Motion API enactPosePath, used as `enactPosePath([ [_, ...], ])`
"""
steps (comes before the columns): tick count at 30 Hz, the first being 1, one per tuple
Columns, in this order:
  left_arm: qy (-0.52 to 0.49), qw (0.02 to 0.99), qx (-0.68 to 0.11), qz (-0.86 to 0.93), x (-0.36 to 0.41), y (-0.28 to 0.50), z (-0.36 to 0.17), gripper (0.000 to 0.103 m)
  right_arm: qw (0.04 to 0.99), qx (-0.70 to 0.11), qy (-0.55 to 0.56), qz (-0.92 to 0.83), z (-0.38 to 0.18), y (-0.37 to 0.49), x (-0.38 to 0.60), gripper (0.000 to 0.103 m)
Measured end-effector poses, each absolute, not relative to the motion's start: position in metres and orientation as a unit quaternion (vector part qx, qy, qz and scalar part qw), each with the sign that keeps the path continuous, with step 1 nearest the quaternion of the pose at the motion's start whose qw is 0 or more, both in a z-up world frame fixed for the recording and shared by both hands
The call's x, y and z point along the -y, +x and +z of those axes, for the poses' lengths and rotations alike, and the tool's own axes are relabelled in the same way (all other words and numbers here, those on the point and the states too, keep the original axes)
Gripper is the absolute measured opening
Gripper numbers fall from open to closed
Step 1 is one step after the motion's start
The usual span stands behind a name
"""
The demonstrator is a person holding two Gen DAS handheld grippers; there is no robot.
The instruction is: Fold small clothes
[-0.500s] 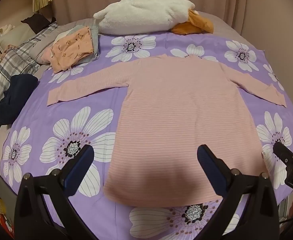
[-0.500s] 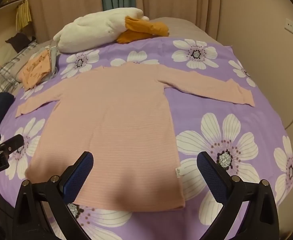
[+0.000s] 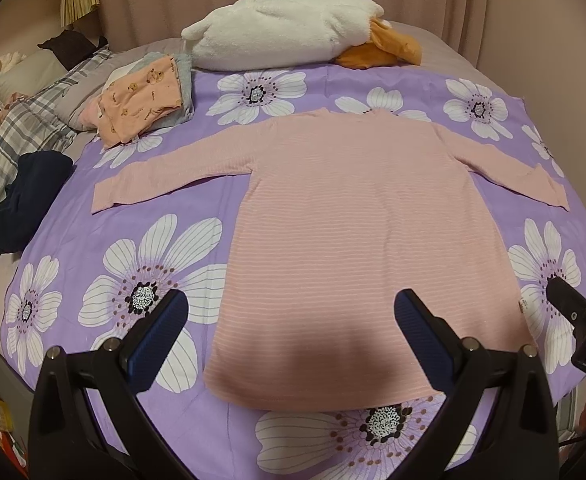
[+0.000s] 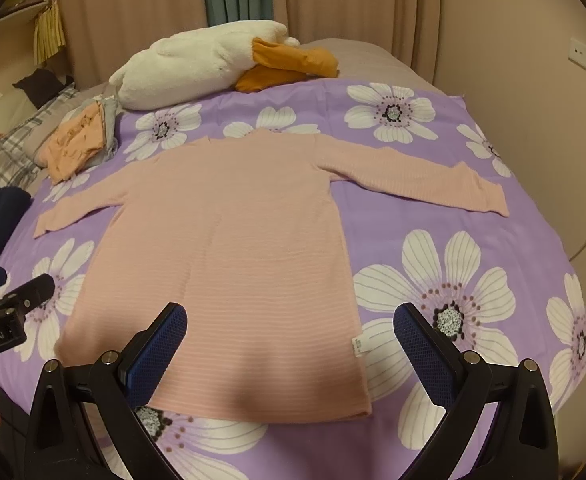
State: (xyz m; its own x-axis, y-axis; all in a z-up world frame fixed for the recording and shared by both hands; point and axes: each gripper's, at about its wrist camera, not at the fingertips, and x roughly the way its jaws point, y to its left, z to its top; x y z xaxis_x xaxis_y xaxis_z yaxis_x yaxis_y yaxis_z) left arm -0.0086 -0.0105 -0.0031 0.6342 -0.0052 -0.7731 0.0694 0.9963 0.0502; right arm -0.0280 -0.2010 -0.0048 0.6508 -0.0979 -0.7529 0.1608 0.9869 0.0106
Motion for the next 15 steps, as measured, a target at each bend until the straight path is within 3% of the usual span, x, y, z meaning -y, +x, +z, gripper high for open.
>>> enactPosePath([
  [15,0.038,0.912,-0.408,-0.027,0.0086,-0.0076,0.0046,0.103,0.926,-0.369,0.049,-0.059,-0.0012,-0.0339,0.2027,0.102],
])
